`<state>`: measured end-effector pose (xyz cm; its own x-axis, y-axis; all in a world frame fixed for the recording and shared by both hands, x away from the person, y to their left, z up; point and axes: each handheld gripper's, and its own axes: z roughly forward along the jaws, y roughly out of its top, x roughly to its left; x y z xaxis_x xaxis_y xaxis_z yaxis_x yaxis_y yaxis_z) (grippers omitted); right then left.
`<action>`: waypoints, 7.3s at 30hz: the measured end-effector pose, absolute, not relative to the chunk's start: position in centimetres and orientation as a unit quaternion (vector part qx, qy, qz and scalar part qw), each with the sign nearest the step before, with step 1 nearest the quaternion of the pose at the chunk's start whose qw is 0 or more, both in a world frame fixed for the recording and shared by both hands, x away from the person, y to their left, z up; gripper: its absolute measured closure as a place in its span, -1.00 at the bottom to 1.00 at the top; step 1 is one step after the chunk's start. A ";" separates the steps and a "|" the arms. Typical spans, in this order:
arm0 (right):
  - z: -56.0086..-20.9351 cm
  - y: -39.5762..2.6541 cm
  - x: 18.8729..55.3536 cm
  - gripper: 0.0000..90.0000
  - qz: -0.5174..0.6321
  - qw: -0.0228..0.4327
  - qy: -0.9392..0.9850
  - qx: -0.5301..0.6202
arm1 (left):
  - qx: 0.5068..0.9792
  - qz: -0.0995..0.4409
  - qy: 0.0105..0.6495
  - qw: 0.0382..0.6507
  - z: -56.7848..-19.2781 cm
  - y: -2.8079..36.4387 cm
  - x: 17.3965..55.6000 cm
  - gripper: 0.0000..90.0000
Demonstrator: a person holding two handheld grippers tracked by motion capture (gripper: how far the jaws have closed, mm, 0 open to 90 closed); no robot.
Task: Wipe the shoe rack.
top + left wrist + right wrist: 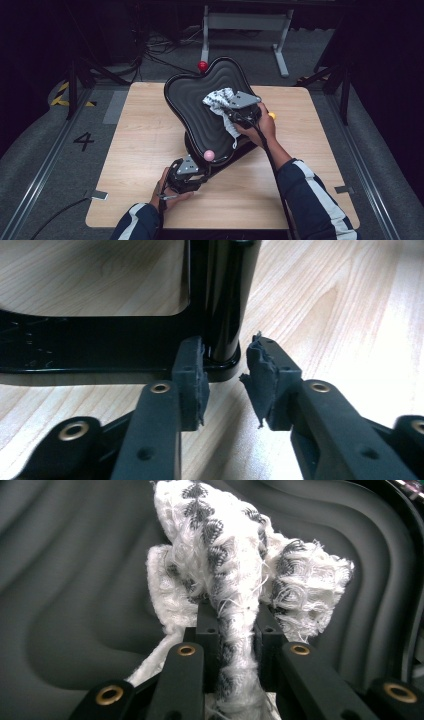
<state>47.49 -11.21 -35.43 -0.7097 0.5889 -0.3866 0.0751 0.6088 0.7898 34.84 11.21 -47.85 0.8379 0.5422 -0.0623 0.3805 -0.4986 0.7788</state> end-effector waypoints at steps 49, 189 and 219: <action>-35.7 -13.2 47.9 0.74 0.362 0.345 0.836 0.227 | 0.844 0.123 0.285 0.438 -47.8 9.1 35.4 0.64; -39.1 -21.3 42.2 0.77 0.376 0.325 0.834 0.239 | 0.852 0.107 0.263 0.440 -47.8 8.3 34.9 0.63; -39.3 -16.0 35.3 0.77 0.411 0.251 0.870 0.105 | 0.848 0.118 0.271 0.440 -47.8 7.1 35.7 0.64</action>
